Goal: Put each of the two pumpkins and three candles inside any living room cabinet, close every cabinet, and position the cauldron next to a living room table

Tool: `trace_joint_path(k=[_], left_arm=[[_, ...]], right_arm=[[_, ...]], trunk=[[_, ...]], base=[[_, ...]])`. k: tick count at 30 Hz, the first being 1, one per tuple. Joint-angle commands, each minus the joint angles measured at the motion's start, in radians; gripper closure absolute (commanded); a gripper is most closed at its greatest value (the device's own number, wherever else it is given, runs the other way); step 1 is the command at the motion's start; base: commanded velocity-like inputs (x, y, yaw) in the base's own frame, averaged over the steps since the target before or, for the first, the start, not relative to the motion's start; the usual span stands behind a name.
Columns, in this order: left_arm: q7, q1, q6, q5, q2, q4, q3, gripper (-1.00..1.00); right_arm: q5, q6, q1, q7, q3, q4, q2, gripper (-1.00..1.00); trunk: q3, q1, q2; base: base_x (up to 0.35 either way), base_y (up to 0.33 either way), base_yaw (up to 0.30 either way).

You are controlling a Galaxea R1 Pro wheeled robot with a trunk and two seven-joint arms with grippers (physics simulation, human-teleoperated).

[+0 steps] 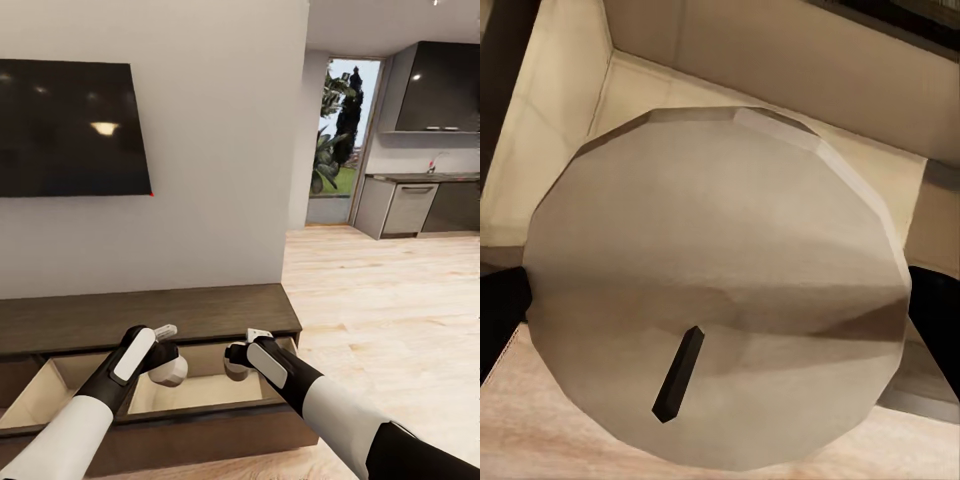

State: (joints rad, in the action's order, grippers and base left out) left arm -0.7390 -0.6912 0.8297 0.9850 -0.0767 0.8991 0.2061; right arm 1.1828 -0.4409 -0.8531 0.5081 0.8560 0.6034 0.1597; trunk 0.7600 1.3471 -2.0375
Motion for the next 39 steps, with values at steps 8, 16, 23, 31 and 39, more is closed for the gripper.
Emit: trace_joint_path(k=[8,16,23,31,39], left_arm=[[-0.010,-0.001,0.000,0.009,-0.003,0.001,0.004,1.00],[-0.009,-0.001,0.000,0.008,-0.004,0.001,0.003,1.00],[-0.010,-0.001,0.000,0.008,-0.003,0.001,0.003,1.00],[-0.010,-0.001,0.000,0.009,-0.004,0.000,0.003,1.00],[-0.010,-0.001,0.000,0.008,-0.003,0.001,0.003,1.00]], right_arm=[[0.006,-0.001,-0.001,-0.022,0.005,0.001,0.000,1.00],[0.006,0.000,-0.002,-0.024,0.005,0.001,0.000,1.00],[0.006,0.001,-0.001,-0.025,0.006,0.001,0.001,1.00],[0.006,0.000,-0.002,-0.025,0.006,0.002,0.001,1.00],[0.006,0.001,-0.001,-0.026,0.006,0.002,0.001,1.00]], trunk=[[0.001,0.000,-0.001],[0.001,0.000,-0.001],[0.001,0.000,-0.001],[0.001,0.000,-0.001],[0.001,0.000,-0.001]], base=[[0.000,0.112,-0.024],[0.000,0.003,0.086],[0.098,0.000,0.005],[0.077,0.000,0.000],[0.121,0.000,0.000]])
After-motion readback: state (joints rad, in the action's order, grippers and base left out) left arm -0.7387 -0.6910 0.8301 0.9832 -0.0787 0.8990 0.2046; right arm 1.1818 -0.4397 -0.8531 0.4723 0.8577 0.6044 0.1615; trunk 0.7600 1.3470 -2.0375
